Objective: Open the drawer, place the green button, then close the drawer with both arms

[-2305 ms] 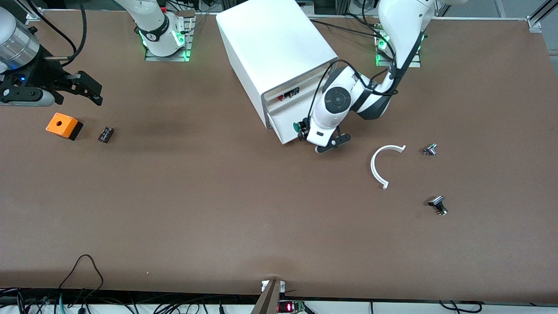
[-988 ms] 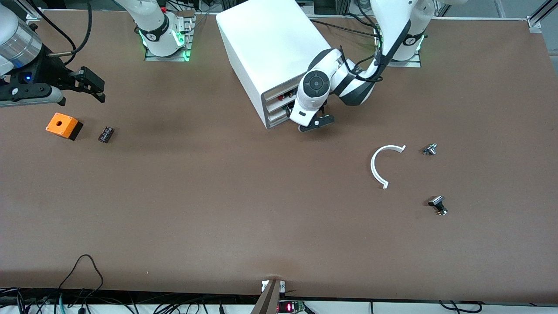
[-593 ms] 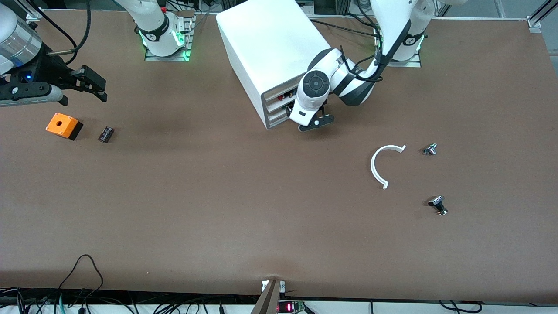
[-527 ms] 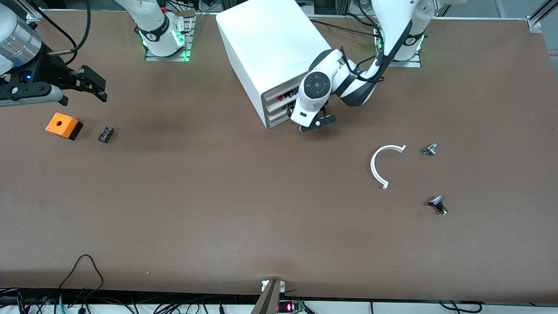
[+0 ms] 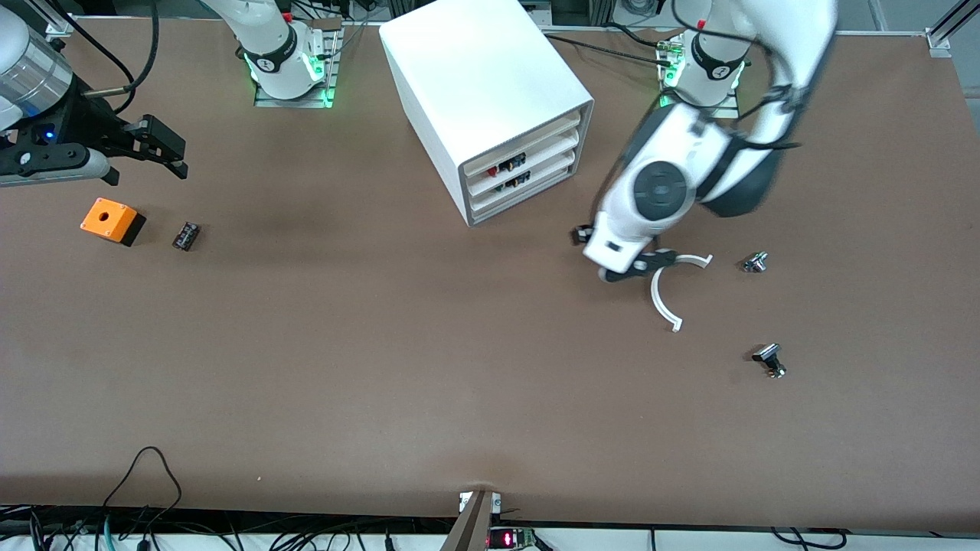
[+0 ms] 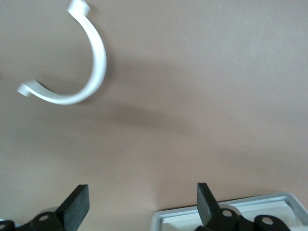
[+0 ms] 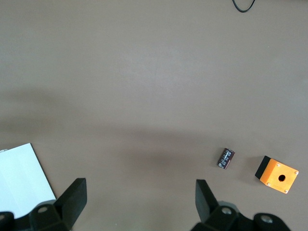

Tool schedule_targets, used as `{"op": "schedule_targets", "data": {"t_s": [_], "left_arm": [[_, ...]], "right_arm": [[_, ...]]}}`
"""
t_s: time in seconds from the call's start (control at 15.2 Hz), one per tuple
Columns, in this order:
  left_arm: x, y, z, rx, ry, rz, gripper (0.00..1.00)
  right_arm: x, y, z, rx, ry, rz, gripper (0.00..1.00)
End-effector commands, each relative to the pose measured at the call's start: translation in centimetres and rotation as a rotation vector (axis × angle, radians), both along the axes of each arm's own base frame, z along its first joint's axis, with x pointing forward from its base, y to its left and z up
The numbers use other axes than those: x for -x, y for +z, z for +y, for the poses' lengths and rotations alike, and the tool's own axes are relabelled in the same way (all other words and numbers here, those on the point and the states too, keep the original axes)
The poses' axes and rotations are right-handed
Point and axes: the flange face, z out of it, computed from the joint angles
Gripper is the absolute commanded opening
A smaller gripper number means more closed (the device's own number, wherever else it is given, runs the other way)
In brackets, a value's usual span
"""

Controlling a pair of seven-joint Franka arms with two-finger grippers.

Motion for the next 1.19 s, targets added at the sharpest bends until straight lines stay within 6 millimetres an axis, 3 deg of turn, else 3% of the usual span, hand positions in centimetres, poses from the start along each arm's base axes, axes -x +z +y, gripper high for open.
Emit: {"op": "schedule_targets", "data": {"t_s": [0.0,0.4,0.66,0.79,0.99,1.12], "left_arm": [[-1.8,4.8,4.5,0.012,-0.105,-0.019,0.99],[-5.0,13.9,16.3,0.088,-0.307,-0.090,0.99],[-3.5,18.6,23.4,0.092,-0.444,-0.159,0.99],[-2.0,19.9,25.2,0.077,-0.434,-0.200,0.99],[0.4,20.6,25.8,0.049,-0.412,-0.295,0.99],[0.7,20.9,26.0,0.039,-0.399,-0.337,0.99]], "right_arm": [[0.5,0.8,-0.3,-0.017,0.012,-0.009,1.00],[0.5,0.9,-0.4,-0.017,0.000,-0.012,1.00],[0.5,0.8,-0.4,-0.017,-0.005,-0.010,1.00],[0.5,0.8,-0.4,-0.017,-0.005,-0.010,1.00],[0.5,0.9,-0.4,-0.017,-0.006,-0.010,1.00],[0.5,0.9,-0.4,-0.017,-0.006,-0.010,1.00]]}}
